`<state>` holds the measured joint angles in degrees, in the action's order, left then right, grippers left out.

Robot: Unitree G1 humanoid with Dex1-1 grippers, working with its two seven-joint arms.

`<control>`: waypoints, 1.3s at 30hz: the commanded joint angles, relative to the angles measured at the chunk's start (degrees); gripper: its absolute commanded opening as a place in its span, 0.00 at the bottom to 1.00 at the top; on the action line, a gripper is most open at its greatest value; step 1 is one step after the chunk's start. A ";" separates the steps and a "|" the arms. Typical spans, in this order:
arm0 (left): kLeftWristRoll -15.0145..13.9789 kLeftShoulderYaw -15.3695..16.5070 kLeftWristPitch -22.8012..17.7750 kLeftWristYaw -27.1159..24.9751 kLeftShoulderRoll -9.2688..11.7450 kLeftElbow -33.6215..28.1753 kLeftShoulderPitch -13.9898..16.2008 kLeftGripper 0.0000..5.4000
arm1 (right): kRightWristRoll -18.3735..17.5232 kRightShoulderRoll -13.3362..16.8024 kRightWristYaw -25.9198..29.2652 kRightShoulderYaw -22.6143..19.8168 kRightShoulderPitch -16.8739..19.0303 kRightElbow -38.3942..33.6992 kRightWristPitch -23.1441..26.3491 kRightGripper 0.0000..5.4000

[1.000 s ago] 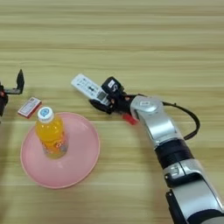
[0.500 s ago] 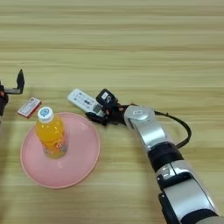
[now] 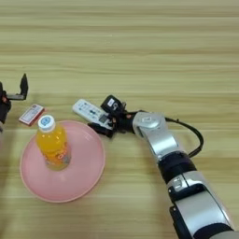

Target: Move the objects on the table

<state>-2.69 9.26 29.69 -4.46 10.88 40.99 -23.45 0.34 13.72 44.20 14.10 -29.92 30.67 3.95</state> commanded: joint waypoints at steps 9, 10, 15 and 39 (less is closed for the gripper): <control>0.52 -0.52 -0.18 0.52 -0.20 -0.53 0.16 1.00 | -5.59 1.41 2.20 -3.85 2.54 -17.13 -6.75 1.00; 0.54 -0.56 -0.20 0.58 -0.21 -0.49 0.10 1.00 | -6.51 1.48 2.77 -4.03 3.10 -18.70 -7.33 1.00; 0.54 -0.67 -0.09 0.73 -0.14 0.46 -0.46 1.00 | -12.12 1.67 5.95 -4.49 5.47 -26.05 -8.00 1.00; 0.58 -1.01 -0.16 0.99 -0.57 0.26 -0.74 1.00 | -25.83 4.85 13.19 0.54 10.82 -47.40 4.42 1.00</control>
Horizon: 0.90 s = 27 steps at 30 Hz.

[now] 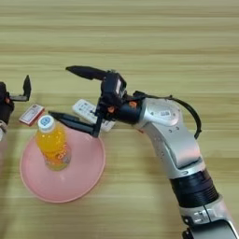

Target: Move the objects on the table

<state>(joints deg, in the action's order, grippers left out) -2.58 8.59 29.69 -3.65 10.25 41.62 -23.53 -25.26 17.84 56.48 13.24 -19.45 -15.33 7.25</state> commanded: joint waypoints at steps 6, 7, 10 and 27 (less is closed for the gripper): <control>0.50 -0.39 -0.13 0.26 -0.11 -0.41 -0.65 1.00 | 2.03 1.17 1.29 5.15 0.20 -1.08 2.09 1.00; 0.52 -0.41 -0.12 0.28 -0.14 -0.46 -0.63 1.00 | 2.87 1.16 1.04 5.80 0.13 -0.70 1.89 1.00; 0.54 -0.45 -0.12 0.33 -0.21 -0.56 -0.58 1.00 | 6.62 0.61 -0.75 7.68 -0.33 1.49 1.08 1.00; 0.64 -0.82 -0.05 0.64 -0.55 -0.51 -0.63 1.00 | 16.30 -0.15 -2.04 13.90 -0.18 9.33 0.46 1.00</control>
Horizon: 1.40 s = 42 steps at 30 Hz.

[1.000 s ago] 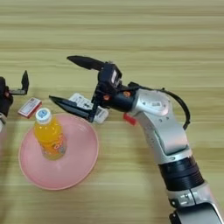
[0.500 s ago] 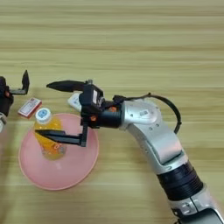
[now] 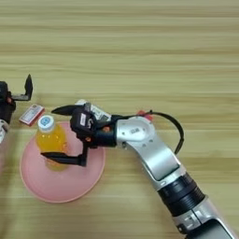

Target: Move the objects on the table

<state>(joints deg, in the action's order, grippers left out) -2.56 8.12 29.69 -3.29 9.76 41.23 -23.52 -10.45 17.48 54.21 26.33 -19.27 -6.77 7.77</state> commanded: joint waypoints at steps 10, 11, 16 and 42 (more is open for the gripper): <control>0.69 -0.45 -0.01 0.46 -0.14 0.23 -0.86 1.00 | 2.26 -1.68 -1.60 0.76 -0.75 2.69 1.13 0.81; 0.68 -0.45 -0.01 0.46 -0.15 0.29 -0.89 1.00 | 2.22 -1.80 -1.55 0.76 -0.67 2.74 1.19 0.78; 0.63 -0.40 0.02 0.47 -0.07 0.67 -1.06 1.00 | 2.44 -2.82 -1.96 0.69 -0.94 3.46 1.39 0.67; 0.42 -0.32 0.49 0.30 -0.09 1.59 -1.49 1.00 | -0.59 -2.14 -2.31 -4.48 -2.62 -0.40 4.74 0.66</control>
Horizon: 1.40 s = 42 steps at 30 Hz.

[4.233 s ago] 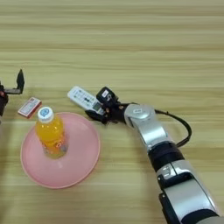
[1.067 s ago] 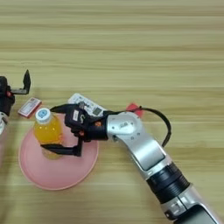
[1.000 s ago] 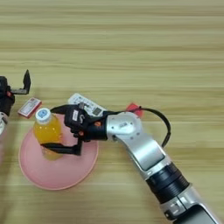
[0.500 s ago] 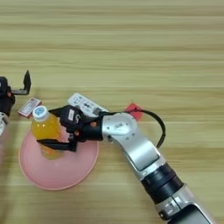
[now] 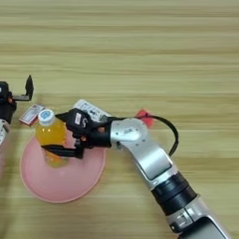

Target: Move the objects on the table

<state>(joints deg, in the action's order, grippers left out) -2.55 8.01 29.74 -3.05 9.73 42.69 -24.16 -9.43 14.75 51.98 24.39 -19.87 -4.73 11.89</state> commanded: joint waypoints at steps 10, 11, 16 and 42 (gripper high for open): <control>-8.15 2.27 -2.64 -7.67 -0.20 -6.42 0.98 1.00 | -3.81 2.09 -1.00 -7.77 -2.26 -4.47 2.36 0.66; -9.87 2.22 -3.44 -9.77 -0.03 -8.85 1.75 1.00 | -3.97 2.31 -1.13 -8.28 -2.22 -4.76 2.55 0.66; -19.59 1.31 -10.72 -21.13 1.56 -24.12 6.83 1.00 | -5.00 3.17 -1.93 -10.35 -2.35 -6.35 4.07 0.66; -24.44 -7.32 -26.48 -51.24 15.09 -47.30 19.87 1.00 | -6.92 5.26 -2.95 -14.41 -6.17 -7.81 6.23 0.66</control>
<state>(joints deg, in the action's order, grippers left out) -28.25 1.56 3.94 -54.03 24.22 -3.87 -4.65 -15.12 19.77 49.06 10.79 -23.76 -10.95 18.26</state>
